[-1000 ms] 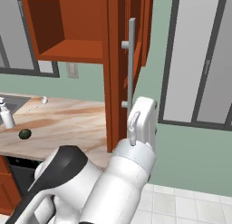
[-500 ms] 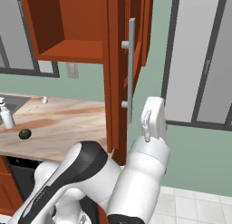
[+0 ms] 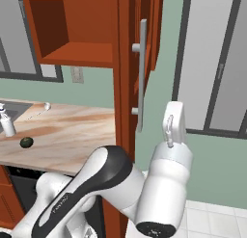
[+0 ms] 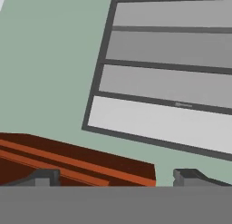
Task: Open the cabinet. Pick the spray and place it next to the sink. Then close the cabinet.
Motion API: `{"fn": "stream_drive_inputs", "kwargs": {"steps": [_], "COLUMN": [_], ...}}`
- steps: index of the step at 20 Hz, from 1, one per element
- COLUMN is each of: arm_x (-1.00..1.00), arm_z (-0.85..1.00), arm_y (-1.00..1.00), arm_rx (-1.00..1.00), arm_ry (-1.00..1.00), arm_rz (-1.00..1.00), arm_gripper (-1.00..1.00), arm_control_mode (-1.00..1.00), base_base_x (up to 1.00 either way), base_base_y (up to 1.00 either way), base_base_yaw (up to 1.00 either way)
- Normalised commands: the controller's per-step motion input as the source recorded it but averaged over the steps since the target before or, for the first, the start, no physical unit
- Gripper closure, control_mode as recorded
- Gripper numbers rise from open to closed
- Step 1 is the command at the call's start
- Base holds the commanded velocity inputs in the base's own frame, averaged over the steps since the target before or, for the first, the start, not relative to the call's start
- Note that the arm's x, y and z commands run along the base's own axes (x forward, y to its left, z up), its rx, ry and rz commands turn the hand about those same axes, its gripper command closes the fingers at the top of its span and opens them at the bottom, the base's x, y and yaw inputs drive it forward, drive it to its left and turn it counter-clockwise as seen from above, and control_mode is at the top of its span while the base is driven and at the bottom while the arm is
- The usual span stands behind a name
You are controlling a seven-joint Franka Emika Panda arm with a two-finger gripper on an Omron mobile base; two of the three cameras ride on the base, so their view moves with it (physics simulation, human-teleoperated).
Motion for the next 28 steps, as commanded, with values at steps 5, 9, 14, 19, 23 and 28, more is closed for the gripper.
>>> {"fn": "stream_drive_inputs", "kwargs": {"steps": [5,9,14,19,23,28], "arm_x": [0.10,0.10,0.04,0.00,0.00,0.00], "arm_z": [0.00,0.00,0.00,0.00,0.00,0.00], "arm_y": [-0.11,-0.04,0.00,0.00,0.02,0.07], "arm_rx": [0.00,0.00,0.00,0.00,0.00,0.00], "arm_ry": [0.05,0.07,0.06,0.03,0.02,0.01], "arm_rz": [0.03,0.00,0.01,0.03,0.04,0.07], "arm_gripper": [-1.00,-1.00,-1.00,-1.00,-1.00,-1.00], "arm_control_mode": [-1.00,-1.00,-1.00,-1.00,-1.00,-1.00], "base_base_x": [0.00,0.00,0.00,0.00,0.00,0.00], "base_base_y": [0.00,0.00,0.00,0.00,0.00,0.00], "base_base_yaw": [0.00,0.00,0.00,0.00,0.00,0.00]}}
